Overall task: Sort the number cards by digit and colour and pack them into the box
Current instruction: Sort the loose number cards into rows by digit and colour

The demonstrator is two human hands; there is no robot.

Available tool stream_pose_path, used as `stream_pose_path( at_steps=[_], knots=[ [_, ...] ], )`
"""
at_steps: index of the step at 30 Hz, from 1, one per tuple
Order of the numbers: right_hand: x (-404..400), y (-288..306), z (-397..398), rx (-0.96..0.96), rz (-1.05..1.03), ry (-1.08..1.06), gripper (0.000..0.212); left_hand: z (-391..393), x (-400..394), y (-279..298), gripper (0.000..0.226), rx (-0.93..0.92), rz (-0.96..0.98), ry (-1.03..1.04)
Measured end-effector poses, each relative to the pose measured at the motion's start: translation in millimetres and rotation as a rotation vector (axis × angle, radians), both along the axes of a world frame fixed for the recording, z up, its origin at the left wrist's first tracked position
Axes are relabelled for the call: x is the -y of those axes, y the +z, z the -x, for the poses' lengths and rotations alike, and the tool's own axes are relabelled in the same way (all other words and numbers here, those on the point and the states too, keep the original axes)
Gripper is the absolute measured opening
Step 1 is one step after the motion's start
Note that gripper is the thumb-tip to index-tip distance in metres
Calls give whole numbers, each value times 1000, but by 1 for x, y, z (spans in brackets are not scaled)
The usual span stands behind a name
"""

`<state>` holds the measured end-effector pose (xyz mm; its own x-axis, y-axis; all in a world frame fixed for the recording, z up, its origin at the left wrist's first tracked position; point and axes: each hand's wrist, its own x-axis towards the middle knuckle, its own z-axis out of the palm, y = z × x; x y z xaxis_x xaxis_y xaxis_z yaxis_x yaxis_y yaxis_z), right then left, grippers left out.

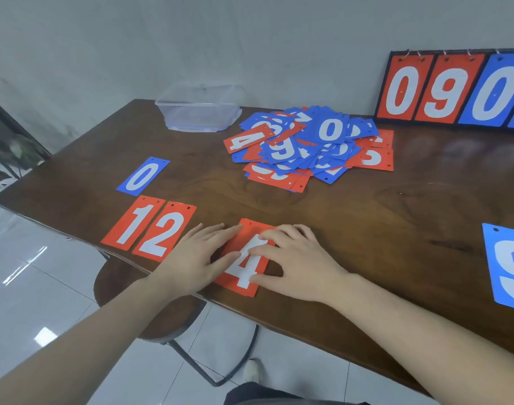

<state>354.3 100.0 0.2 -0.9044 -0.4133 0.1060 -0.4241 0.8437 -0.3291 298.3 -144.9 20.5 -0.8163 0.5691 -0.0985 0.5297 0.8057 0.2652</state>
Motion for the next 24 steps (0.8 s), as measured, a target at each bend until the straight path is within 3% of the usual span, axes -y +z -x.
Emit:
stream_pose_path(
  at_steps=[5, 11, 16, 24],
  knots=[
    [-13, 6, 19, 14, 96, -115, 50, 29, 3, 6, 64, -69, -50, 7],
    [-21, 14, 55, 7, 131, -295, 40, 89, -2, 12, 69, -95, -35, -135],
    [-21, 16, 86, -27, 119, -450, 44, 151, -9, 16, 42, -139, -72, -223],
    [-38, 24, 114, -31, 97, -688, 36, 217, -38, 19, 37, -147, -159, -344]
  ],
)
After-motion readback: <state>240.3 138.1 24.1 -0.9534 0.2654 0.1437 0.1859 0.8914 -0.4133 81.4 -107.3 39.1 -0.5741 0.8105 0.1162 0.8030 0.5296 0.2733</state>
